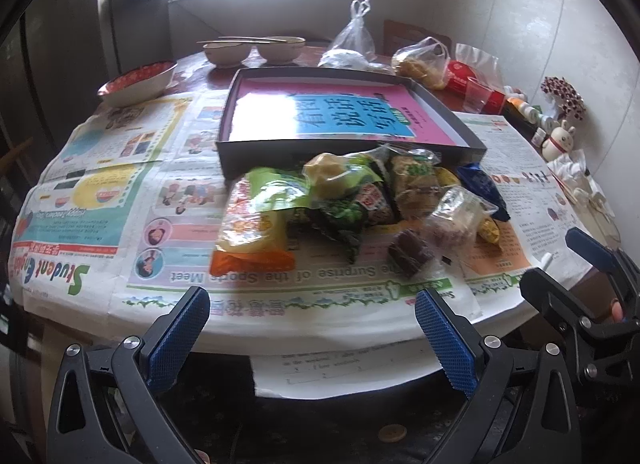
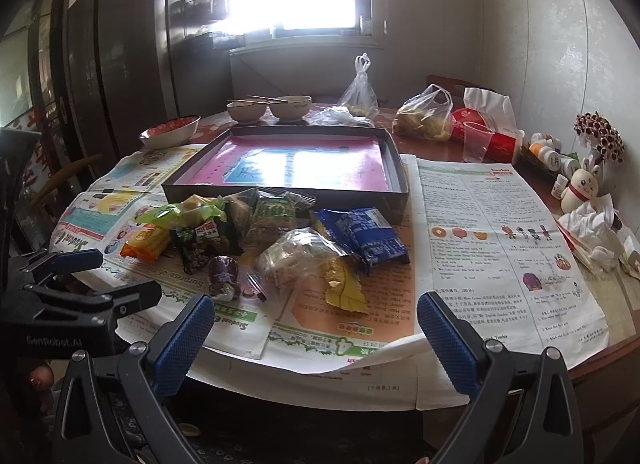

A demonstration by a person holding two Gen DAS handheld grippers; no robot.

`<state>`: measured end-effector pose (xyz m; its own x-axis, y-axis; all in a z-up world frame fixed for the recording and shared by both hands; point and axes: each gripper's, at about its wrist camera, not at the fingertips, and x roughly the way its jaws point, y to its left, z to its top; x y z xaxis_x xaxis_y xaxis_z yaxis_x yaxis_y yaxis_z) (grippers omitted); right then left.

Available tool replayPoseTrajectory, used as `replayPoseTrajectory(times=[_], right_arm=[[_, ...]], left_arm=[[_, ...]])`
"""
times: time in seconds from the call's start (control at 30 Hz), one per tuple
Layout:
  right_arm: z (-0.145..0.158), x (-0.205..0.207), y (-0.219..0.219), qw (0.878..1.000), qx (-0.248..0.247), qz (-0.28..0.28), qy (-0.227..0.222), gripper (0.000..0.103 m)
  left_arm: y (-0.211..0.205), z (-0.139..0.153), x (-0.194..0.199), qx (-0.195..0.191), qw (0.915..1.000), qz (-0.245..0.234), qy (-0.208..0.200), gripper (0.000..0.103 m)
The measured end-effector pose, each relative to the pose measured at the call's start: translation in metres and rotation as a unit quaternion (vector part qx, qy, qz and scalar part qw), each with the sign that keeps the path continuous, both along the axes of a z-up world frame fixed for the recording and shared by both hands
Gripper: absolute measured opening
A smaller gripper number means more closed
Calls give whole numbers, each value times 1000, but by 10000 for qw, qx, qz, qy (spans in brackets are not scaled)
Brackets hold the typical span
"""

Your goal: Organize snacks

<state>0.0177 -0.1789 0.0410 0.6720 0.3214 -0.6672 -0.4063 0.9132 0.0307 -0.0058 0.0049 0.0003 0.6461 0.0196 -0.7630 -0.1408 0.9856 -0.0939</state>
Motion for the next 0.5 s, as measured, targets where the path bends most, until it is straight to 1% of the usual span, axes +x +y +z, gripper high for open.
replayPoseTrajectory(times=[0.23,0.4,0.5], right_arm=[[-2,2,17,9996,-48,274,72,102],[-7,7,30,9986,-49,453,260,102],[-9,10,35,9982,-53,511,309,101]], left_arm=[[22,-3,2,-41,9996,255,91,102],[35,-5,4,6,9990,428,137,102],[43,-7,7,97,9983,552,156,102]])
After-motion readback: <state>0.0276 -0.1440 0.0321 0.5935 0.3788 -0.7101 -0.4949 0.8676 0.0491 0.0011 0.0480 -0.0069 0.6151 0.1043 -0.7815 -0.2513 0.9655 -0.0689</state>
